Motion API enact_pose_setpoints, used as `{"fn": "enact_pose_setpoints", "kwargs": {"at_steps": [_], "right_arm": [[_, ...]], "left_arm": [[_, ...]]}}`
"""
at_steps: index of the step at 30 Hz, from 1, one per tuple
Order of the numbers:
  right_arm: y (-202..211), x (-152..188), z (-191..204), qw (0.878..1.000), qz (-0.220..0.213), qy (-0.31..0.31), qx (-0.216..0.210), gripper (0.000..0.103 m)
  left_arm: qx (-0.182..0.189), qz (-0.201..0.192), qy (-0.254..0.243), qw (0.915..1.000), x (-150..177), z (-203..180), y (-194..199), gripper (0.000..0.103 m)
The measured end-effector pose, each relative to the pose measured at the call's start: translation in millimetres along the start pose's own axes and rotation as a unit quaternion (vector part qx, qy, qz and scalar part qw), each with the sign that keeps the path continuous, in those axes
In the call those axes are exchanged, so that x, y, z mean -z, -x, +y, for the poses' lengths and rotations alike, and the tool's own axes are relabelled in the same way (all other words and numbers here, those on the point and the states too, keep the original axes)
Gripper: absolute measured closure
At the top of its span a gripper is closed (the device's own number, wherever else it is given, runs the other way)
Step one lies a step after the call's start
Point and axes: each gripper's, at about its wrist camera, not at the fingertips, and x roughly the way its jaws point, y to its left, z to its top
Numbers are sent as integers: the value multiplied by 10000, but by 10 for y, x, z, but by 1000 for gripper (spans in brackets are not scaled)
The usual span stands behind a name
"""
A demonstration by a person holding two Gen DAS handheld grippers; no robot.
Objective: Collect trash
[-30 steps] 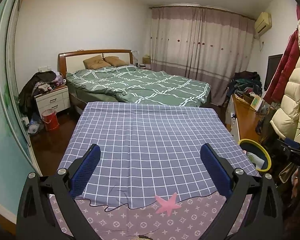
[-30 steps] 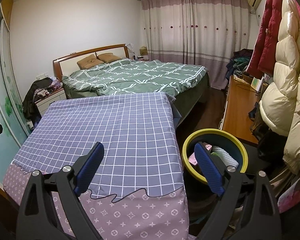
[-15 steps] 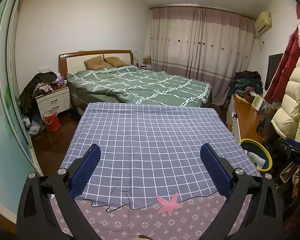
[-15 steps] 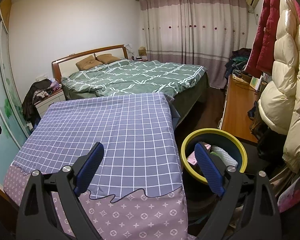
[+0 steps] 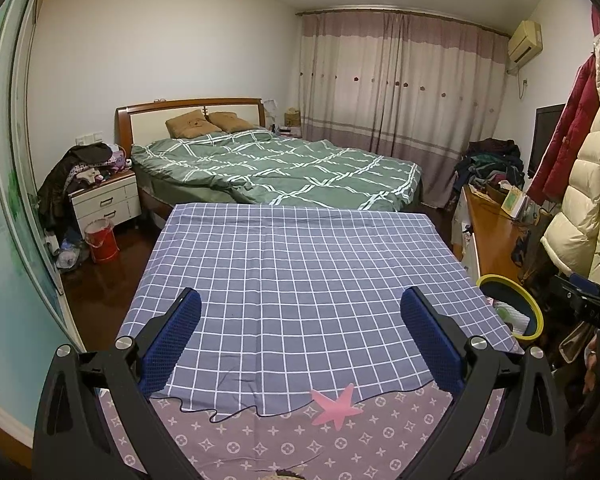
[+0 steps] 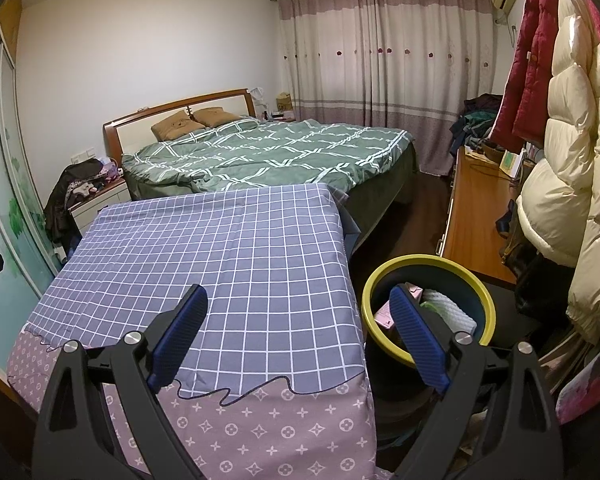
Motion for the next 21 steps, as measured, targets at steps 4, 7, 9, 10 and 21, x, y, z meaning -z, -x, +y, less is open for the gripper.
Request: {"fn": "enact_pose_setpoints", "kwargs": {"at_steps": [4, 7, 9, 10, 21], "right_arm": [[-4, 3, -5, 10000, 8, -7, 3, 15], [-9, 14, 0, 10000, 18, -12, 2, 15], [-10, 16, -2, 10000, 19, -17, 0, 15], [-10, 17, 0, 10000, 16, -18, -2, 15], [-9, 12, -3, 10000, 18, -16, -1, 15]], "left_arm": [[-9, -4, -2, 10000, 15, -9, -3, 5], [-12, 0, -10, 10000, 18, -13, -4, 5], [-8, 2, -19, 10000, 23, -15, -6, 5], [-7, 4, -25, 10000, 25, -19, -6, 5], [19, -15, -36, 10000, 34, -30, 21, 5]]}}
